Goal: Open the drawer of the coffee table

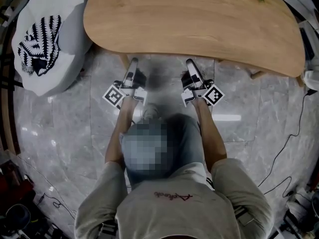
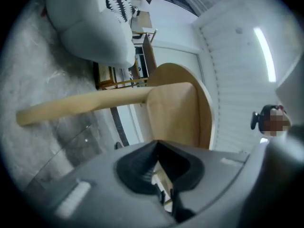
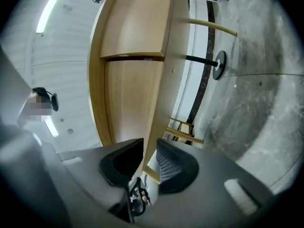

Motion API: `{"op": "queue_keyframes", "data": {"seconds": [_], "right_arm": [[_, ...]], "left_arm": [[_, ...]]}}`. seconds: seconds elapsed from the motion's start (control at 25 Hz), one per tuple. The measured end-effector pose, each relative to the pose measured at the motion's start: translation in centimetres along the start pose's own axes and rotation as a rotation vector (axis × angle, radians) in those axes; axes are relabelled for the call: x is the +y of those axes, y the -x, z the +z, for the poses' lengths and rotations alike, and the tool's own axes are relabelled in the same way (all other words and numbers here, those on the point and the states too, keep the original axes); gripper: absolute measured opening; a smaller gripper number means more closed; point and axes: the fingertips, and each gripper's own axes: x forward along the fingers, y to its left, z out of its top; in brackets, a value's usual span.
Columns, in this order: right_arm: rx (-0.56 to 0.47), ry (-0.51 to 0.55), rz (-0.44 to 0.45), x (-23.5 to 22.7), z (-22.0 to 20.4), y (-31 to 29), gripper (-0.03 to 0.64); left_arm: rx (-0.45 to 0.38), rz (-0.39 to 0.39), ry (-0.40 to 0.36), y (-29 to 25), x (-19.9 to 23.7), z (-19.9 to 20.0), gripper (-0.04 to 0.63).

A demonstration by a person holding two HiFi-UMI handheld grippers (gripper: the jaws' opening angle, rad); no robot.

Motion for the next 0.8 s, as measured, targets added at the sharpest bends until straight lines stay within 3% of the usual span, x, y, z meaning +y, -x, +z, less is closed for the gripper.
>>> {"op": "queue_keyframes", "data": {"seconds": [0.16,0.28,0.36,0.48,0.68,0.8], "right_arm": [[0.001,-0.020,0.029,-0.2,0.2,-0.7,0.148],[0.016,-0.003,0.020,-0.5,0.2,-1.1,0.184],[0.009,0.000,0.009,-0.8,0.6,-1.3,0.210],[0.005,0.009,0.027,-0.3,0.9,-1.8,0.215],[0.019,0.050,0.066,0.6,1.1,-2.0,0.165],[0.017,0.051,0.078,1.0,1.1,-2.1,0.130]], "left_arm": [[0.076,-0.008,-0.014,-1.1,0.4,-1.7,0.013],[0.116,-0.011,-0.023,-1.8,0.6,-2.3,0.108],[0.134,-0.005,-0.017,-2.4,0.8,-2.3,0.206],[0.156,0.002,-0.030,-3.1,0.9,-2.2,0.255],[0.167,-0.026,-0.056,-3.7,0.3,-1.9,0.262],[0.129,-0.089,-0.061,-3.7,-0.7,-1.0,0.233]]}}
